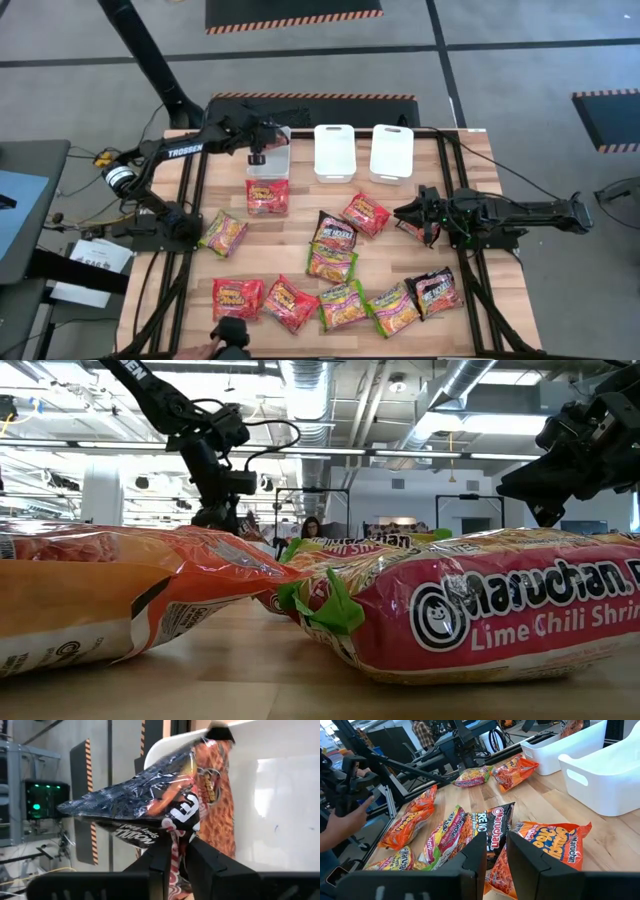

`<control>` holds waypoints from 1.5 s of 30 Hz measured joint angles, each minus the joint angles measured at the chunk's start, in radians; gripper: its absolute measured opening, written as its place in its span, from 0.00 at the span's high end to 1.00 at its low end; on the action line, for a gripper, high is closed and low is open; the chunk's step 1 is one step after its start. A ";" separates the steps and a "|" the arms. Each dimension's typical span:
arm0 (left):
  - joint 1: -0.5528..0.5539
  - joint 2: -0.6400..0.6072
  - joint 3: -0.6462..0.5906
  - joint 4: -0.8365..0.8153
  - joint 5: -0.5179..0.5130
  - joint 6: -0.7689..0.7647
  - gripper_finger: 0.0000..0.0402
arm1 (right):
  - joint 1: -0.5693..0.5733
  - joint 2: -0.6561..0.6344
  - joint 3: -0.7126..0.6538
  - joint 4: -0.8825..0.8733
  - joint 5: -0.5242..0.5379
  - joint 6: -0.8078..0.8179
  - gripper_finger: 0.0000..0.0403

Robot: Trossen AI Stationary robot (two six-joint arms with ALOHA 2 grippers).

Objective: Sort Maruchan noodles
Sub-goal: Put the black noodle pack into the left white bin, then put the green noodle pack into the right white bin

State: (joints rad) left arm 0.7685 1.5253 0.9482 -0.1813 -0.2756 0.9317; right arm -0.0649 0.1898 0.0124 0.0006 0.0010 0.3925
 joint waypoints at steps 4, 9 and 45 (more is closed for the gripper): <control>-0.002 0.000 0.000 0.002 0.006 0.008 0.87 | 0.000 0.000 0.000 0.000 0.000 0.000 0.75; -0.001 0.000 0.000 0.004 -0.007 -0.043 0.84 | 0.000 0.000 0.000 0.000 0.000 0.000 0.75; -0.157 -0.347 0.091 -0.238 0.533 -0.741 0.60 | 0.000 0.000 0.000 0.000 0.000 0.000 0.75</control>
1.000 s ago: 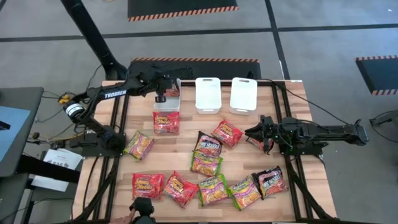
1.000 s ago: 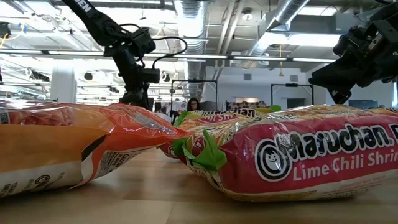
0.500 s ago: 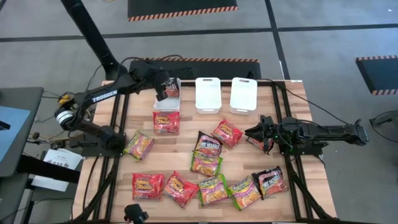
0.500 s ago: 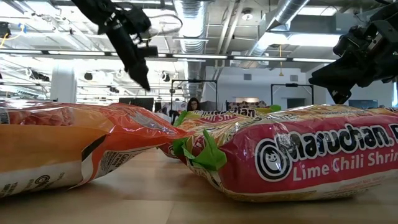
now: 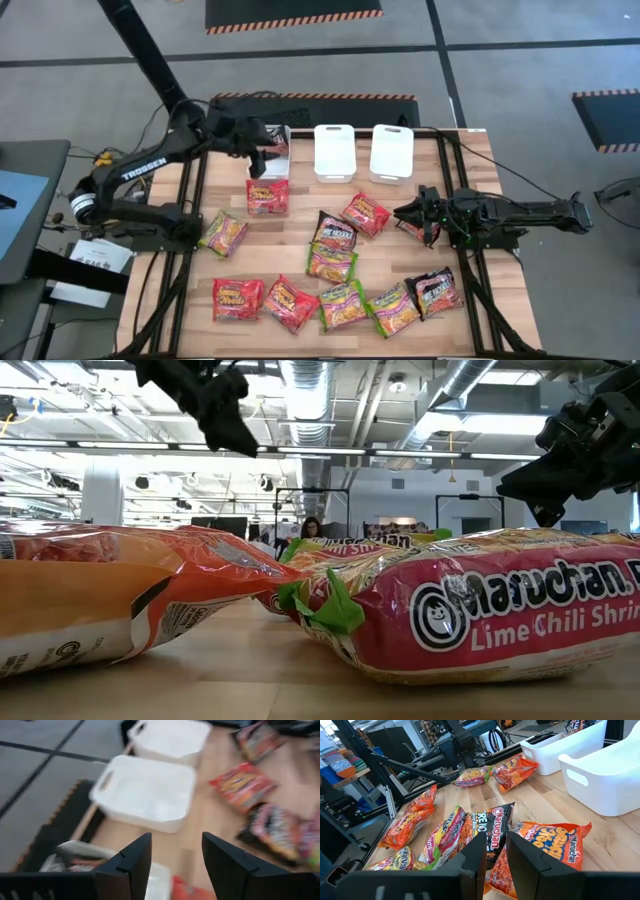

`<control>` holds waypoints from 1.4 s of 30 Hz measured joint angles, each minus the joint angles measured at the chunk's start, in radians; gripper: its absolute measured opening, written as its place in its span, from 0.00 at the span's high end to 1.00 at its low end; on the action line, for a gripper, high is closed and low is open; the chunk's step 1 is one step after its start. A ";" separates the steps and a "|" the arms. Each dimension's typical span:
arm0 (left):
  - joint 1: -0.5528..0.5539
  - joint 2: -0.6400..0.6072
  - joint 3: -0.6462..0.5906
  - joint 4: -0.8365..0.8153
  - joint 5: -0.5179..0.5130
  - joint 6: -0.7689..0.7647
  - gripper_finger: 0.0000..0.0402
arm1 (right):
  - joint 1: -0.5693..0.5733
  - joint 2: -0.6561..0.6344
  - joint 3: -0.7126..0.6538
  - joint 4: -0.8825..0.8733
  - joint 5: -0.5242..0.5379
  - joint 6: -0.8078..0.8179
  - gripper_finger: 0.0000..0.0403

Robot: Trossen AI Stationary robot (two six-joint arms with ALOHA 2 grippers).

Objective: Sort Maruchan noodles
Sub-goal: Put the green noodle pack into the right white bin

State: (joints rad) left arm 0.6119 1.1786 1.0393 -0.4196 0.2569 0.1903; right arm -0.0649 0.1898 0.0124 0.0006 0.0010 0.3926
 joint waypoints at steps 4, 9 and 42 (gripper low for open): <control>-0.085 -0.010 0.000 0.003 0.028 -0.068 0.60 | 0.000 0.000 0.000 0.000 0.000 0.000 0.75; -0.201 -0.009 0.000 0.038 0.022 -0.171 0.60 | 0.000 0.000 0.000 0.000 0.000 0.000 0.75; -0.779 0.029 -0.001 0.254 -0.621 -0.777 0.60 | 0.028 0.000 -0.002 0.028 -0.006 0.001 0.56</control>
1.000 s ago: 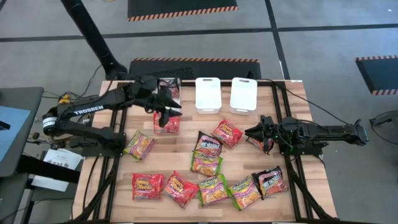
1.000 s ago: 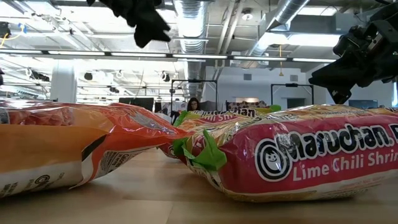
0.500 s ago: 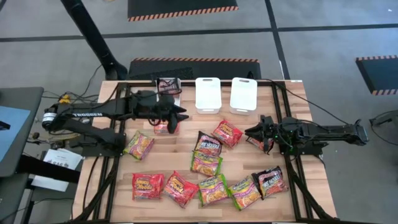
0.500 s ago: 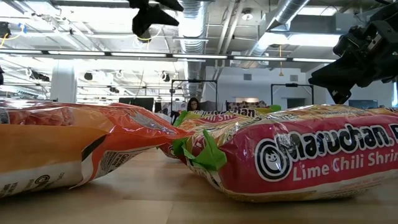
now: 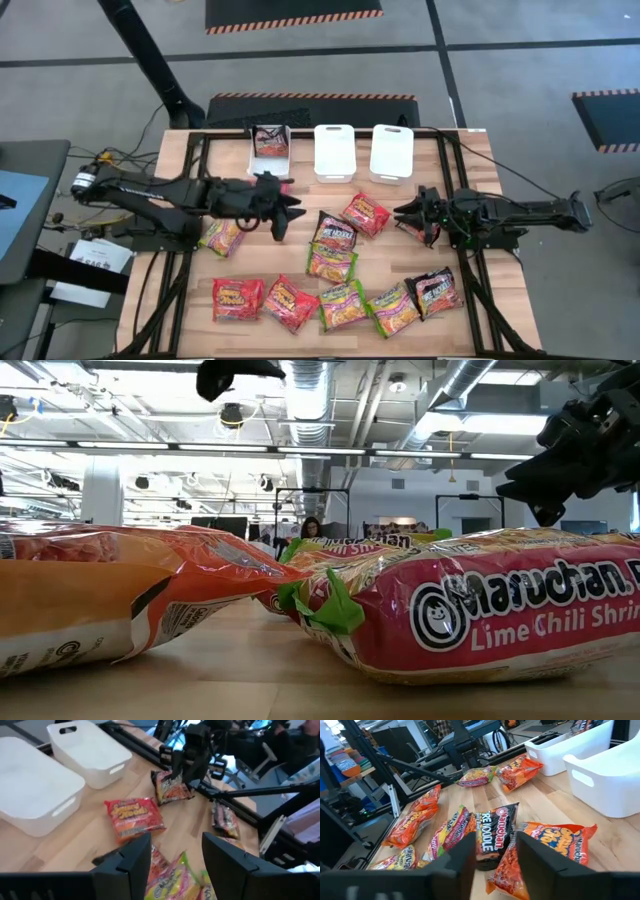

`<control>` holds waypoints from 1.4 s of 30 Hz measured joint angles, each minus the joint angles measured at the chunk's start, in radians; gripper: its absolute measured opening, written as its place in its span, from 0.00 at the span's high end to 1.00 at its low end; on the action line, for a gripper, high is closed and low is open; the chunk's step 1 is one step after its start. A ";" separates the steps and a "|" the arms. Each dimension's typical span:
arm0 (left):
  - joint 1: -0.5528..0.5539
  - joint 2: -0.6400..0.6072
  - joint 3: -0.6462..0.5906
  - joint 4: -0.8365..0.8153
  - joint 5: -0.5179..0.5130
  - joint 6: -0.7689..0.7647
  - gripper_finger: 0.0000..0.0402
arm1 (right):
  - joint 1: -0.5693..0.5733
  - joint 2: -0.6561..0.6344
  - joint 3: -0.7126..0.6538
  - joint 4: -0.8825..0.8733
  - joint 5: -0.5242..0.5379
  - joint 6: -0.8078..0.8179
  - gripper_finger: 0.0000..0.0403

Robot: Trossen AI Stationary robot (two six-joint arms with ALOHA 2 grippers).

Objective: Sort Maruchan noodles
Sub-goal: Put the green noodle pack into the right white bin

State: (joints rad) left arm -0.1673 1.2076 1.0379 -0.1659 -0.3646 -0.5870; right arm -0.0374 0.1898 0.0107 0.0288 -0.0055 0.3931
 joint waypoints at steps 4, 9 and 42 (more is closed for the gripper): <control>-0.043 0.023 0.000 0.066 -0.018 -0.011 0.60 | 0.032 0.000 0.000 0.002 -0.009 -0.001 0.40; -0.083 0.066 0.001 0.150 -0.019 -0.046 0.60 | 0.087 0.000 0.000 0.009 -0.049 0.009 0.29; -0.097 0.138 0.001 0.187 -0.043 -0.075 0.60 | 0.132 0.000 0.001 0.190 0.182 0.318 0.27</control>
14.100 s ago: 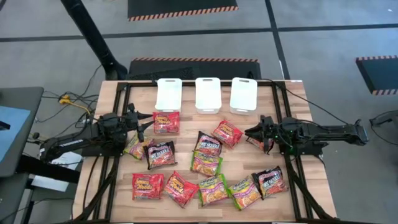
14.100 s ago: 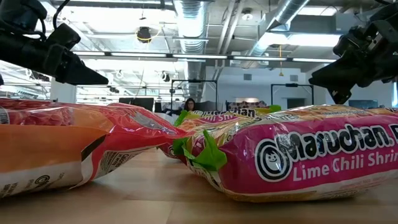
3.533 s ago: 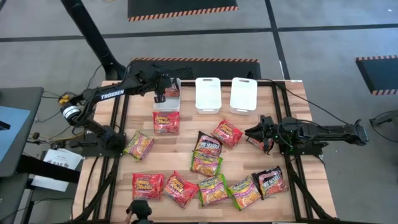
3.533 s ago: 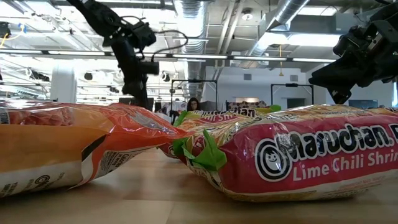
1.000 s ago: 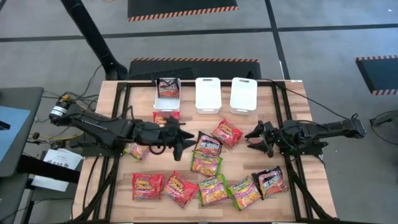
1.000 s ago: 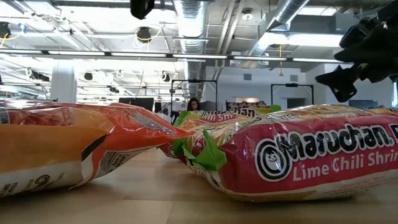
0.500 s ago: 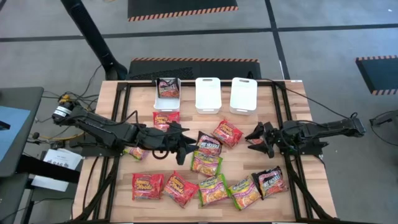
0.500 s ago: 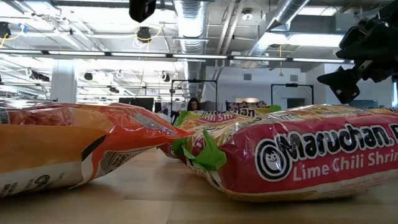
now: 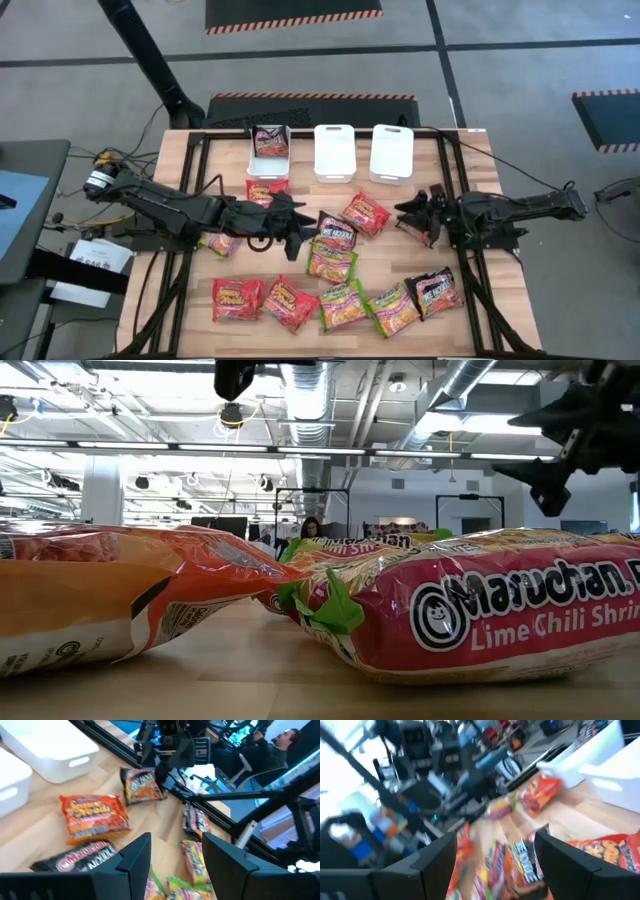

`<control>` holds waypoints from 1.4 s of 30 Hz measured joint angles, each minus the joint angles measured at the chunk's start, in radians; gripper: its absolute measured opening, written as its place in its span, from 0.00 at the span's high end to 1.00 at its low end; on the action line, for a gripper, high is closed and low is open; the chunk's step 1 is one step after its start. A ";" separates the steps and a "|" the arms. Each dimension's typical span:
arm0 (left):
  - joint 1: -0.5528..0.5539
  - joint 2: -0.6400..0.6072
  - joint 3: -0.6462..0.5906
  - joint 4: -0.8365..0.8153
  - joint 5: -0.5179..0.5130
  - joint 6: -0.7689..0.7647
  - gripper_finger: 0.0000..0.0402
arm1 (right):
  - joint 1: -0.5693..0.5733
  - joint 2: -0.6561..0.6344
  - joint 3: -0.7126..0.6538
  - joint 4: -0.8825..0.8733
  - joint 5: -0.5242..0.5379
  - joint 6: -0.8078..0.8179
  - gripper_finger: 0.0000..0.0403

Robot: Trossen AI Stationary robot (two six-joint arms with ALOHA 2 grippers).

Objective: Sort Maruchan noodles
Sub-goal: Put the green noodle pack into the right white bin

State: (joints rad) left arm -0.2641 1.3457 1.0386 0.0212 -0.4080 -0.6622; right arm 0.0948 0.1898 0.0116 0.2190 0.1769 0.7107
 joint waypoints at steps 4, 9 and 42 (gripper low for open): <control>0.015 0.000 0.000 -0.002 0.024 0.048 0.60 | -0.001 0.000 0.000 0.085 0.042 0.102 0.27; 0.041 -0.001 0.000 -0.003 0.037 0.127 0.60 | -0.015 0.000 0.000 0.313 0.038 0.128 0.27; 0.164 -0.056 0.000 -0.068 0.351 0.179 0.60 | 0.159 0.390 0.581 -0.332 -0.250 0.028 0.27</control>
State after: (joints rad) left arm -0.1001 1.2896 1.0386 -0.0466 -0.0574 -0.4831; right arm 0.2541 0.5798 0.5922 -0.1133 -0.0729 0.7386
